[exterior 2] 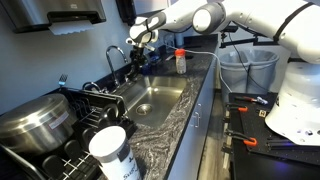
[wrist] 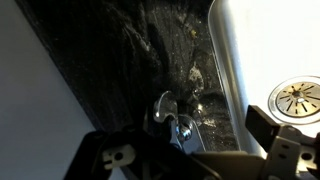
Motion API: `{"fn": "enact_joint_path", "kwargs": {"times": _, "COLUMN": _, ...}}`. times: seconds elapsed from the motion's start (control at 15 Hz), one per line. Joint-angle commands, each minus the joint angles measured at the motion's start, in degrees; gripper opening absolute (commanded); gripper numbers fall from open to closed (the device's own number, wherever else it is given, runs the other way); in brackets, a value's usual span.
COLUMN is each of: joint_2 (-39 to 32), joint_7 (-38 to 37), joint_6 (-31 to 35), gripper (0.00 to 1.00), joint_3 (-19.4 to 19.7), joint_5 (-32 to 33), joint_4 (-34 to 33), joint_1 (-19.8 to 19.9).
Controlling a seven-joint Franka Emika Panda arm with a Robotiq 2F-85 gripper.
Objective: Open the faucet using the faucet handle on the right then close it.
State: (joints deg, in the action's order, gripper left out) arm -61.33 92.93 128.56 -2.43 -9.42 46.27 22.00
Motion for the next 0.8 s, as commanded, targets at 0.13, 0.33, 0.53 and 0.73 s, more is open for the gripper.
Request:
{"fn": "enact_joint_path", "kwargs": {"times": 0.13, "joint_2": -4.63, "joint_7": 0.27, "joint_6": -4.07, "gripper": 0.74, "joint_3": 0.30, "joint_5": 1.24, "joint_4": -8.01, "joint_1": -0.66}}
{"fn": "enact_joint_path", "kwargs": {"times": 0.33, "joint_2": -5.27, "joint_7": 0.39, "joint_6": -4.16, "gripper": 0.50, "joint_3": 0.51, "joint_5": 1.49, "joint_4": -9.13, "joint_1": -0.76}}
{"fn": "enact_joint_path", "kwargs": {"times": 0.53, "joint_2": -5.15, "joint_7": 0.53, "joint_6": -4.32, "gripper": 0.28, "joint_3": 0.79, "joint_5": 1.92, "joint_4": -9.77, "joint_1": -0.78}}
{"fn": "enact_joint_path", "kwargs": {"times": 0.73, "joint_2": -4.78, "joint_7": 0.88, "joint_6": -4.42, "gripper": 0.06, "joint_3": 0.84, "joint_5": 2.86, "joint_4": -9.65, "joint_1": -0.83}}
